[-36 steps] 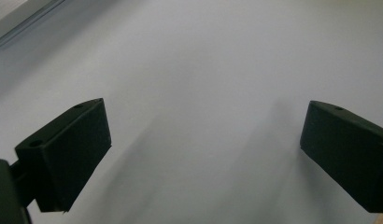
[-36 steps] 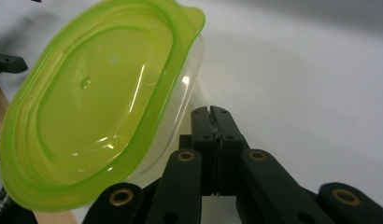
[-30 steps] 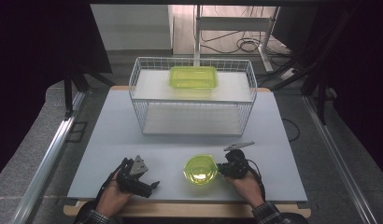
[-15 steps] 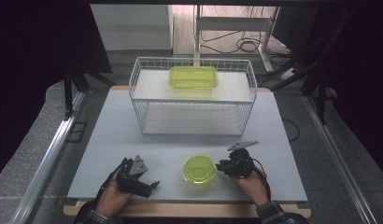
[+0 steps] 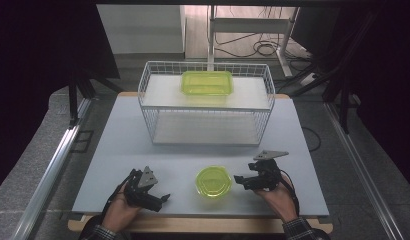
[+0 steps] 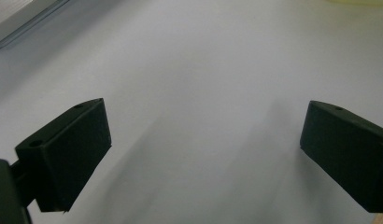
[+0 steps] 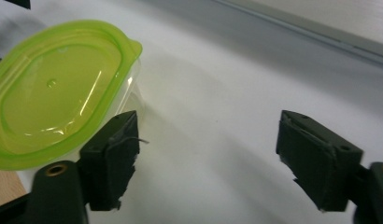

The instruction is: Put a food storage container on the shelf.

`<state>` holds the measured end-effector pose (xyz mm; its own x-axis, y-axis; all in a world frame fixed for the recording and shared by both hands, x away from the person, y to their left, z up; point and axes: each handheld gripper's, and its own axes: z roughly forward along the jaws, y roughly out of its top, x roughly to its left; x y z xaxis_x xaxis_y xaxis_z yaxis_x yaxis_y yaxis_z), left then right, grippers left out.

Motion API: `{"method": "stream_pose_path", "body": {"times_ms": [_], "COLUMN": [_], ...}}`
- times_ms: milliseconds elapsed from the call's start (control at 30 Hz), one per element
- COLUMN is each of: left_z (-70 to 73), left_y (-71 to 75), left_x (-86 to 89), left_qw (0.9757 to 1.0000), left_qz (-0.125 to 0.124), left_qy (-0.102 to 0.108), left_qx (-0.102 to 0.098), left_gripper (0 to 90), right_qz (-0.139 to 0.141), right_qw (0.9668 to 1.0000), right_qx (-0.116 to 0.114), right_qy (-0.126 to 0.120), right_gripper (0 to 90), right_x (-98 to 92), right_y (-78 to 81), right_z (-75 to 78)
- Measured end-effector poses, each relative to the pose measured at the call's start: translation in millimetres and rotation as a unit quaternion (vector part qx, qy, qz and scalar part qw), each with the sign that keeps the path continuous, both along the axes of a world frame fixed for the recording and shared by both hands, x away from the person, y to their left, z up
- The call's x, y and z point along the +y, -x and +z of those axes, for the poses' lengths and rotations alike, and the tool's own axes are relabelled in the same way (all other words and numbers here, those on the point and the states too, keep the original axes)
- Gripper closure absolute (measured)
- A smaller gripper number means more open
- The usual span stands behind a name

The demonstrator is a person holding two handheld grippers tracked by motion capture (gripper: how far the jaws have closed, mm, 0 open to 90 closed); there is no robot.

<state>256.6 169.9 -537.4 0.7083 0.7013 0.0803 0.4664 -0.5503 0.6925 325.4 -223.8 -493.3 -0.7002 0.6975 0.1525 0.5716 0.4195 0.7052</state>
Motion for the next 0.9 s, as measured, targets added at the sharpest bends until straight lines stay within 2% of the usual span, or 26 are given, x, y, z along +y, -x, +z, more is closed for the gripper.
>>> {"method": "stream_pose_path", "body": {"times_ms": [100,300,367,533,700,800,833,867,900], "left_z": [0.1,0.1,0.2,0.1,0.1,-0.1,-0.2,-0.3,-0.3], "left_y": [0.1,0.1,0.1,0.1,0.1,0.0,-0.1,0.0,0.0], "left_x": [-0.1,-0.2,-0.2,-0.9,-1.1,-1.2,-1.3,-1.5,-1.5], "left_qw": [1.0,1.0,1.0,1.0,1.0,1.0,1.0,1.0,1.0], "left_qz": [0.0,0.0,-0.001,-0.001,-0.002,-0.003,-0.003,-0.003,-0.003], "left_qy": [-0.001,-0.001,-0.002,-0.003,-0.005,-0.006,-0.007,-0.007,-0.007], "left_qx": [0.0,-0.001,-0.001,-0.001,-0.001,-0.001,-0.001,-0.001,-0.001], "left_gripper": [2.0,2.0,2.0,2.0,2.0,2.0,2.0,2.0,2.0], "right_qz": [0.001,0.005,0.004,0.003,0.008,0.016,0.016,0.018,0.018], "right_qw": [0.9999,0.9994,0.9989,0.998,0.9963,0.9925,0.9925,0.9897,0.9897], "right_qx": [0.001,0.007,0.019,0.034,0.052,0.083,0.083,0.102,0.102], "right_qy": [-0.016,-0.033,-0.042,-0.054,-0.069,-0.089,-0.089,-0.099,-0.099], "right_gripper": [15.2,16.3,18.0,17.6,28.1,37.2,37.2,42.3,42.3], "right_x": [-0.7,1.3,3.5,7.4,15.1,19.9,19.9,21.3,21.3], "right_y": [1.0,2.7,3.5,3.7,1.3,-3.9,-3.9,-6.9,-6.9], "right_z": [2.1,6.5,9.3,12.0,14.0,11.3,11.3,8.8,8.8]}}
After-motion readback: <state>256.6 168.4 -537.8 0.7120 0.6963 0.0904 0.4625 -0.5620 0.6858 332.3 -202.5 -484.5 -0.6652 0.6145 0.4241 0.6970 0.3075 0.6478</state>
